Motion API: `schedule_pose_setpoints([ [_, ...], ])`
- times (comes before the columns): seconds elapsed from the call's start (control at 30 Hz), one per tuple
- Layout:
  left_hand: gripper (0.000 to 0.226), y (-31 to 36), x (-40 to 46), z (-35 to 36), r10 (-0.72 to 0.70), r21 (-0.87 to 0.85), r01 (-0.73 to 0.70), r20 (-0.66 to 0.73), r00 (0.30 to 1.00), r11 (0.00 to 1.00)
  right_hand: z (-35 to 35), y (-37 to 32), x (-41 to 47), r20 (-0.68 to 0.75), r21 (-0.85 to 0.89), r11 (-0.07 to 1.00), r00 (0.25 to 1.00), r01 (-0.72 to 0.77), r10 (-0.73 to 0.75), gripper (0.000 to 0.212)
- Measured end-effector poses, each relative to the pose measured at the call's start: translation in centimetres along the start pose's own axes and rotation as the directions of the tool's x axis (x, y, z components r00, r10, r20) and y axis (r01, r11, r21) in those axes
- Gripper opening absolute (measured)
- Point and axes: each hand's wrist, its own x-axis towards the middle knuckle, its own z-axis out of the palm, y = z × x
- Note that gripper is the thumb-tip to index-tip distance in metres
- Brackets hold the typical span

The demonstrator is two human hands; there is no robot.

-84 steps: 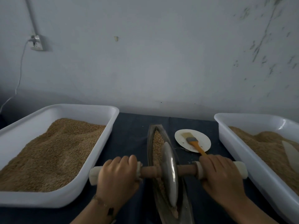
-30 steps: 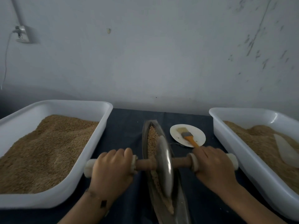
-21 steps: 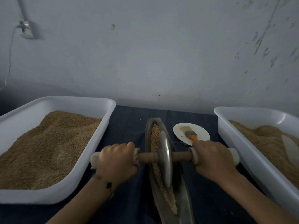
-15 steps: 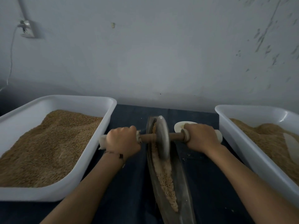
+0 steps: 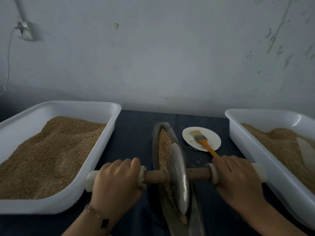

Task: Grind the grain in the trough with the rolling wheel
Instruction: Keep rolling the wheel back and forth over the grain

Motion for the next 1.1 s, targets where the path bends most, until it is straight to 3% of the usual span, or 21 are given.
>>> schedule_pose_setpoints([
  [0.1,0.036,-0.2,1.2,0.8,0.007,-0.028,-0.005,0.050,0.999,1.000,0.9,0.4,0.6,0.068,0.014,1.000,0.997,-0.020,0.019,0.038],
  [0.2,0.026,-1.1,3.9,2.1,-0.084,0.126,0.061,0.183,0.979,0.990,3.1,0.9,2.6,0.135,0.013,0.998,0.989,-0.059,0.056,0.044],
  [0.33,0.024,-2.5,7.5,4.2,-0.200,0.111,0.173,0.325,0.924,0.979,6.1,1.7,5.4,0.140,0.023,0.992,0.983,-0.126,0.122,0.020],
  [0.57,0.020,-2.8,9.2,5.2,-0.216,0.156,0.178,0.272,0.938,0.972,7.1,1.8,7.6,0.230,0.003,0.988,0.961,-0.157,0.153,0.008],
  [0.73,0.016,-2.2,5.6,3.0,-0.114,0.060,0.101,0.297,0.948,0.993,3.9,0.8,3.7,0.134,0.012,0.997,0.988,-0.083,0.080,0.031],
  [0.9,0.036,-0.4,1.8,-0.2,0.082,0.004,-0.082,0.024,0.996,0.997,1.7,0.7,-1.1,0.039,0.044,0.997,0.997,-0.062,0.060,0.037],
  [1.1,0.037,-0.2,3.1,1.0,0.074,0.061,-0.072,-0.039,0.996,0.996,2.3,1.2,-0.6,0.150,0.051,0.996,0.986,-0.075,0.067,0.045],
])
